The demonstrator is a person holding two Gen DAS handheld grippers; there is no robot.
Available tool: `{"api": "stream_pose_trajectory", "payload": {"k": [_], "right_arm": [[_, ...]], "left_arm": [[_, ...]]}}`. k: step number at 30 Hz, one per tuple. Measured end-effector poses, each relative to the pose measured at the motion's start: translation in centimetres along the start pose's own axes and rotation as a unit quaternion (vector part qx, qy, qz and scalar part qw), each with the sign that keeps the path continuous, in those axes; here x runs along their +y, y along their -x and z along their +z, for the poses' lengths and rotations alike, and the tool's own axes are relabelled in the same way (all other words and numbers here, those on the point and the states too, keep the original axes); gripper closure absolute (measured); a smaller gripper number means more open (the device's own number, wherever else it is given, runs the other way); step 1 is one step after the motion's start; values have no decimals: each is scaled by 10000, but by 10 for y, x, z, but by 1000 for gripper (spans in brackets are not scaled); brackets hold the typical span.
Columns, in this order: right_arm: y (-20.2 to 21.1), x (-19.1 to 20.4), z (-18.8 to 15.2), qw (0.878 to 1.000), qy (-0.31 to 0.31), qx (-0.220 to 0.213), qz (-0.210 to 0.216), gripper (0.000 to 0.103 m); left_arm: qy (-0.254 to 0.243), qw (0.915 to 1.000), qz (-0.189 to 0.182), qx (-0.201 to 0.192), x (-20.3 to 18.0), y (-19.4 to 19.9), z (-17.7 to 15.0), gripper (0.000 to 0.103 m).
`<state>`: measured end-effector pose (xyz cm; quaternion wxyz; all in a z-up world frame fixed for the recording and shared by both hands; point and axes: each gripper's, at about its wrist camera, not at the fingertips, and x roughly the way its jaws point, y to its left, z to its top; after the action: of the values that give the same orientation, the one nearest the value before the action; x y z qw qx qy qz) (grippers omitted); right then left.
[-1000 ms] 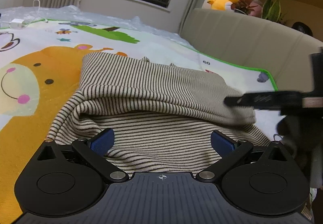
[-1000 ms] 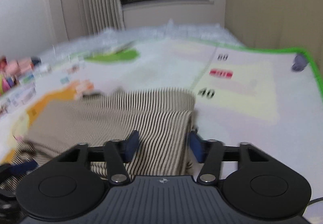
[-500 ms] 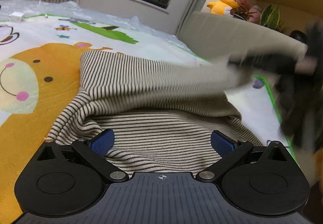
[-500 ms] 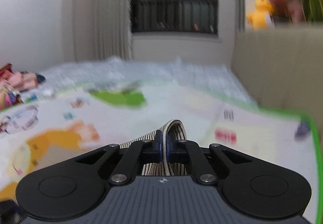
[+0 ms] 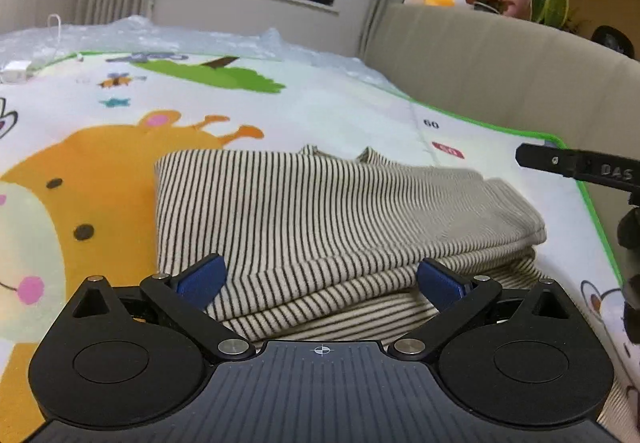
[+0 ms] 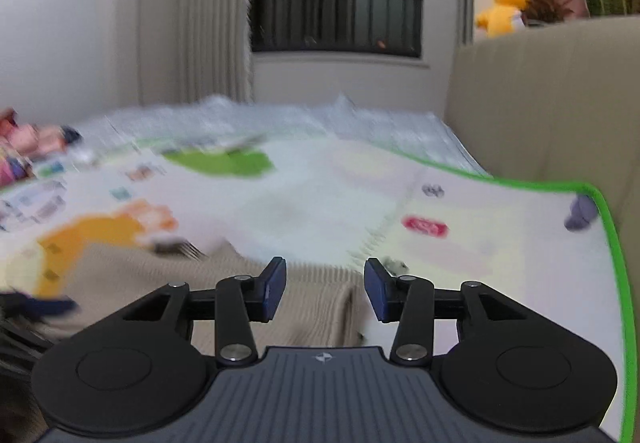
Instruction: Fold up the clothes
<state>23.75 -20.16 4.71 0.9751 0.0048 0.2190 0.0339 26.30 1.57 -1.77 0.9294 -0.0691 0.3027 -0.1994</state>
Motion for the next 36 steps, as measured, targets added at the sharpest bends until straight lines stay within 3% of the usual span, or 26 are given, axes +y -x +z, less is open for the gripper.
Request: {"api": "stream_pose_trajectory", "payload": {"k": [4,6,9,19,28,30,32,36], "right_arm": [[-14,10,0,9986,-118,229,453,61],[-38,12,-12,9970,-221,654,347,61],[-62,3,-36,9950,-346,916,198,64],[-59,19,-23,9947,76,1030,1,61],[-68,44,40,9973,279,490,469,61],[-90,53,44,9952,386,670,597,60],[-118,64,38,9922,563,949,587,53],[-151,70,12,9871,789,1355,320,51]], "left_arm": [[-14,10000,-7,-36,-1,3,-2,0],[41,10000,-60,-61,3,4,-2,0],[60,9999,-126,-94,5,5,-2,0],[193,9994,-238,-150,12,5,-2,0],[310,9987,-338,-214,16,6,-4,0],[354,9984,-374,-232,17,6,-4,0],[402,9980,-412,-251,18,7,-4,0],[500,9971,-488,-293,21,7,-5,0]]}}
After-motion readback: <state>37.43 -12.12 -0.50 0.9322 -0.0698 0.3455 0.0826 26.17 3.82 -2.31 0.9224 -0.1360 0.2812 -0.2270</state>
